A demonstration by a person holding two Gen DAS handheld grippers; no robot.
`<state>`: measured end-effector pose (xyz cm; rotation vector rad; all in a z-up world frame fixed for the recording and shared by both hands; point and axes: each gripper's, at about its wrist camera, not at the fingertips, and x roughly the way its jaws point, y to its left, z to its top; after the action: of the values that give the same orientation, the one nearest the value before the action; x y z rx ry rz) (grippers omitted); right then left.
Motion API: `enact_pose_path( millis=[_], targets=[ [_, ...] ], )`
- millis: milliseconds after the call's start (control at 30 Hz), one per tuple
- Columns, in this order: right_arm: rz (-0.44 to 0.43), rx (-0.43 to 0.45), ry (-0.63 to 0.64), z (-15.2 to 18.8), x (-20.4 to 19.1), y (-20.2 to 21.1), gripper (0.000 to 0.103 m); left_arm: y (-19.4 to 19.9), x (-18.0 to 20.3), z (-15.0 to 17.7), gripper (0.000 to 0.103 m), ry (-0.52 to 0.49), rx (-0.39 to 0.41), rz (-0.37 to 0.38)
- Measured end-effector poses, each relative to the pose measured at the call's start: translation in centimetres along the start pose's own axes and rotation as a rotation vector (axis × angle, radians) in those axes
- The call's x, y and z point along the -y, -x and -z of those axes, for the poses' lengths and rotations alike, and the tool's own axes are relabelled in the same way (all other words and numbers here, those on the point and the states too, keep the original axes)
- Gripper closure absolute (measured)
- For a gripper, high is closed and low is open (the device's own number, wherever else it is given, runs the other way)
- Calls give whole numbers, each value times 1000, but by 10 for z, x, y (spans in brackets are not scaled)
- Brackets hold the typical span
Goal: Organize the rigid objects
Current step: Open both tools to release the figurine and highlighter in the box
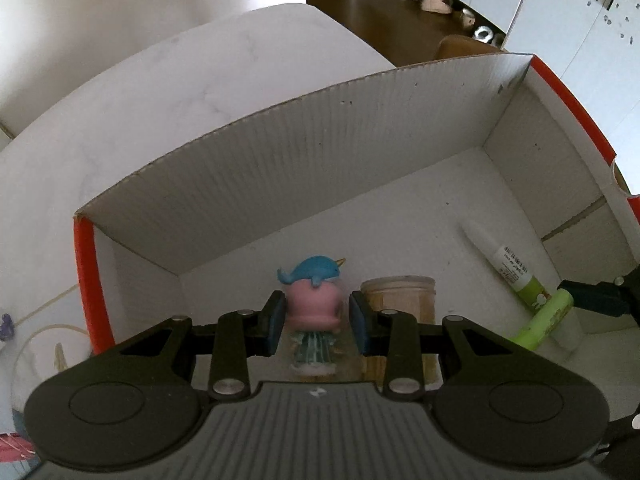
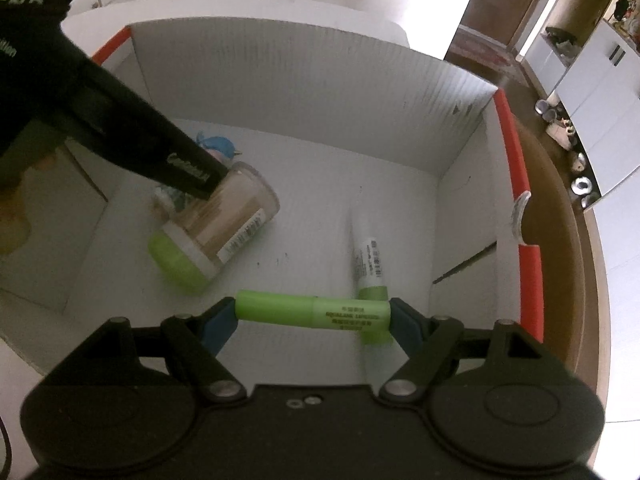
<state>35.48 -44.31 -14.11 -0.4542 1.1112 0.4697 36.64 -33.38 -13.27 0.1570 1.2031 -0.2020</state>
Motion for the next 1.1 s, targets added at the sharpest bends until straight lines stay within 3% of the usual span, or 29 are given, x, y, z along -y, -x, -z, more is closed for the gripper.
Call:
enact_pose_path(
  millis=[267, 467, 1100],
  targets=[
    [-25, -25, -11, -1, -1, -3, 21, 1, 0, -2, 69, 5, -13, 6],
    [-53, -13, -31, 4, 3, 4, 14, 6, -3, -1, 69, 34, -18, 21],
    [-77, 165, -127, 23, 7, 71, 11, 80, -14, 36, 68, 50, 150, 111]
  ],
)
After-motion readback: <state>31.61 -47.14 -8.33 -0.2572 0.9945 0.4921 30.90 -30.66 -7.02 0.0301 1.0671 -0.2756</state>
